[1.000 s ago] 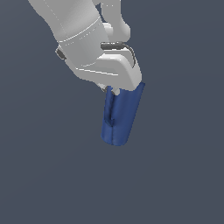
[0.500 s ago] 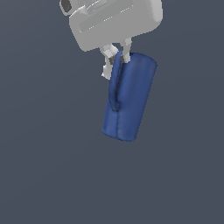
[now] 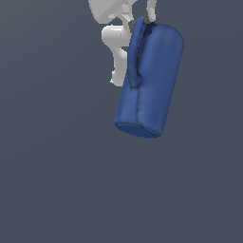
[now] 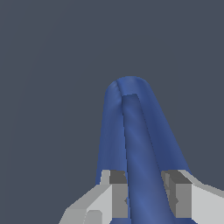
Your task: Pick up the object and move it to a goal position.
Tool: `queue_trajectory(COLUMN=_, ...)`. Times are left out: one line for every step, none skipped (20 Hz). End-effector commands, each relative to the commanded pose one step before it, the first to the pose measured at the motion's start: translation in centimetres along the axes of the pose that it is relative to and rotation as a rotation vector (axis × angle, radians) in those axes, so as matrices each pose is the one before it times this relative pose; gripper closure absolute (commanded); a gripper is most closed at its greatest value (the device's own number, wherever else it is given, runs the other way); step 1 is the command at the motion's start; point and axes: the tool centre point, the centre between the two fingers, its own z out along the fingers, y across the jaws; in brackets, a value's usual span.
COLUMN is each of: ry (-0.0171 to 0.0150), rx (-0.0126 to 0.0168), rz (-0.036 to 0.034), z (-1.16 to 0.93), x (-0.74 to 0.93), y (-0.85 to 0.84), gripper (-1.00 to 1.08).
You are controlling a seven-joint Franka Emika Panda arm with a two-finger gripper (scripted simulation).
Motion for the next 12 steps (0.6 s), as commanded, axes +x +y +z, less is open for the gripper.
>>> queue_trajectory(ry=0.04241, rx=0.02703, rz=-0.0131, z=-1.373, x=-0.643, y=-0.621, gripper=1.08)
queue_trajectory(ry=0.01296, rx=0.00822, rz=-0.00414, z=-0.404, x=-0.22, y=-0.19, gripper=1.08)
queue_trajectory(ry=0.0119, rx=0.00755, rz=-0.00381, z=-0.37, x=-0.202, y=-0.176, gripper=1.08)
queue_trajectory(ry=0.01086, rx=0.00689, rz=-0.00348, z=-0.338, x=-0.184, y=-0.161, gripper=1.08)
queue_trajectory(ry=0.00978, rx=0.00621, rz=-0.00313, z=-0.304, x=-0.166, y=-0.145, gripper=1.08)
queue_trajectory(ry=0.00872, rx=0.00554, rz=-0.0028, z=-0.271, x=-0.148, y=-0.13, gripper=1.08)
queue_trajectory(ry=0.00763, rx=0.00485, rz=-0.00245, z=-0.237, x=-0.13, y=-0.114, gripper=1.08)
queue_trajectory(ry=0.00651, rx=0.00414, rz=-0.00209, z=-0.2, x=-0.111, y=-0.099, gripper=1.08)
queue_trajectory(ry=0.00547, rx=0.00349, rz=-0.00177, z=-0.171, x=-0.095, y=-0.084, gripper=1.08)
queue_trajectory(ry=0.00438, rx=0.00281, rz=-0.00142, z=-0.136, x=-0.077, y=-0.069, gripper=1.08)
queue_trajectory(ry=0.00326, rx=0.00211, rz=-0.00106, z=-0.097, x=-0.058, y=-0.053, gripper=1.08)
queue_trajectory(ry=0.00223, rx=0.00145, rz=-0.00073, z=-0.066, x=-0.041, y=-0.038, gripper=1.08)
